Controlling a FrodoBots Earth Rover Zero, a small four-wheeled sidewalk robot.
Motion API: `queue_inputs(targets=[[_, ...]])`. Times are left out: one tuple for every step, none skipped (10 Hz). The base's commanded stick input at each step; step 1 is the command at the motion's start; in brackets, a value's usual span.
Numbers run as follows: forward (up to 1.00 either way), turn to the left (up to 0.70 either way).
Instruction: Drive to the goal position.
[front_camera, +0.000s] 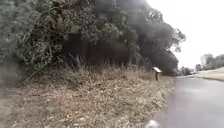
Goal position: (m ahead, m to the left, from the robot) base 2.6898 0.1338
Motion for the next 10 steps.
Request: queue_inputs(targets=[[0.0,-0.7],[0.0,-0.7],[0.0,-0.7],[0.0,-0.7],[0.0,-0.7],[0.0,-0.7],[0.0,-0.7],[0.0,-0.7],[0.0,-0.7],[0.0,-0.7]])
